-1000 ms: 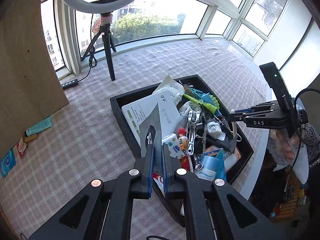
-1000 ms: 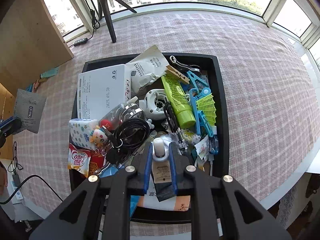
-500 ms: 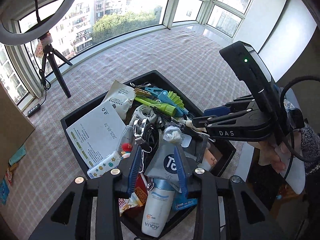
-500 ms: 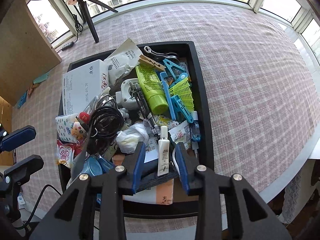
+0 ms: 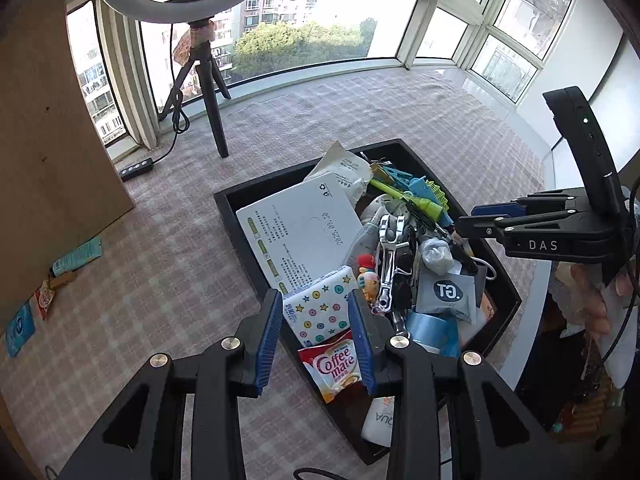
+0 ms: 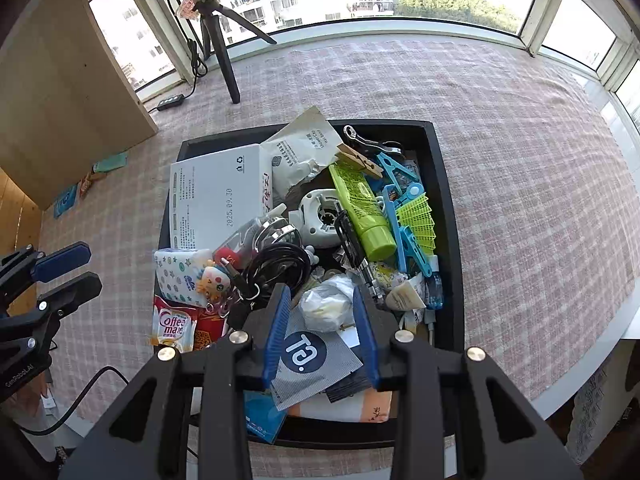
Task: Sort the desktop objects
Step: 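Move both tools to the items lying under the wooden board's edge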
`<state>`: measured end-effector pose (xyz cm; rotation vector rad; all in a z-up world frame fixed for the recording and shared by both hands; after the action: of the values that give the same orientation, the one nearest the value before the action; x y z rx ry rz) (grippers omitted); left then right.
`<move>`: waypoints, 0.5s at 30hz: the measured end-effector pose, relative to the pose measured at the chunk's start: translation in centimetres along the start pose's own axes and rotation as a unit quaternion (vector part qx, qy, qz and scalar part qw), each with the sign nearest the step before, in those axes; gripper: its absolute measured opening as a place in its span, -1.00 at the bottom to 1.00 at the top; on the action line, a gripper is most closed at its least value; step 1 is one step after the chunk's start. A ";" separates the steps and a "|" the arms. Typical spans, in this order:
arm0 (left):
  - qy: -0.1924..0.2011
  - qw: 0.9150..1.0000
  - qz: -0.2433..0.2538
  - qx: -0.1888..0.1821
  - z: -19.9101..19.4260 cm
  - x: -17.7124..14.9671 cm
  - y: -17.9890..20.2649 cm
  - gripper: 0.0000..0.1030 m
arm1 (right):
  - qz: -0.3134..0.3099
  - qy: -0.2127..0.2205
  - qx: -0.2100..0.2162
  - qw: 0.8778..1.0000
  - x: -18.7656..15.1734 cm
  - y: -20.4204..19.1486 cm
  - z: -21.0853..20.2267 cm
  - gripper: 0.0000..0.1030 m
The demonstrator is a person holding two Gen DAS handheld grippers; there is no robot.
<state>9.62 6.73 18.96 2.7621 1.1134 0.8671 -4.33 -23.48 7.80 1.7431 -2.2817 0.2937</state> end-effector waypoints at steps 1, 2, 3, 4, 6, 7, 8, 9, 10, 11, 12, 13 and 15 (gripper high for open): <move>0.001 1.000 -0.008 0.006 -0.2 -0.2 -1.2 -0.38 | -0.006 0.002 0.003 1.000 0.3 -0.8 0.1 -0.37; 0.002 1.000 -0.016 0.013 -0.5 -0.4 -2.5 -0.38 | -0.012 0.005 0.008 1.000 0.7 -1.7 0.2 -0.37; 0.005 0.999 -0.023 0.023 -0.8 -0.7 -3.9 -0.38 | -0.020 0.007 0.013 1.000 1.1 -2.7 0.3 -0.37; 0.007 0.999 -0.031 0.032 -1.0 -1.0 -5.3 -0.38 | -0.030 0.009 0.018 0.999 1.6 -3.8 0.5 -0.37; 0.006 0.998 -0.050 0.049 -1.4 -1.6 -8.5 -0.38 | -0.051 0.014 0.028 0.998 2.5 -6.2 0.9 -0.37; 0.006 0.997 -0.062 0.056 -1.6 -1.8 -10.1 -0.38 | -0.061 0.015 0.034 0.997 3.0 -7.4 1.1 -0.38; 0.006 0.995 -0.075 0.062 -1.8 -2.2 -11.9 -0.38 | -0.071 0.016 0.039 0.997 3.5 -8.6 1.5 -0.38; 0.006 0.994 -0.089 0.070 -2.0 -2.5 -13.6 -0.38 | -0.082 0.016 0.045 0.995 4.0 -9.9 1.8 -0.38; 0.008 0.992 -0.102 0.077 -2.2 -2.8 -15.2 -0.38 | -0.093 0.016 0.049 0.994 4.5 -11.1 2.3 -0.38; 0.010 0.990 -0.116 0.085 -2.4 -3.2 -17.0 -0.38 | -0.102 0.018 0.051 0.993 5.0 -12.4 2.8 -0.38; 0.011 0.988 -0.128 0.091 -2.5 -3.6 -18.7 -0.38 | -0.110 0.020 0.055 0.992 5.5 -13.7 3.2 -0.37; 0.013 0.985 -0.141 0.100 -2.7 -4.0 -20.4 -0.38 | -0.117 0.021 0.062 0.991 6.0 -14.9 3.8 -0.37; 0.017 0.979 -0.168 0.116 -2.8 -4.6 -23.8 -0.38 | -0.123 0.020 0.078 0.989 7.0 -17.1 5.0 -0.38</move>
<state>-9.43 20.94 13.45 2.6136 1.7232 0.7872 9.99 -35.92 5.45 2.0509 -2.0357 0.4634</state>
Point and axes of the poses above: each gripper's, at about its wrist camera, not at the fingertips, and z roughly the way its jaws point, y to its right, x to its top, the point moved 1 cm from there along z, roughly the way its jaws point, and after that the axes turned 3 degrees about -z, right-handed, at the moved point
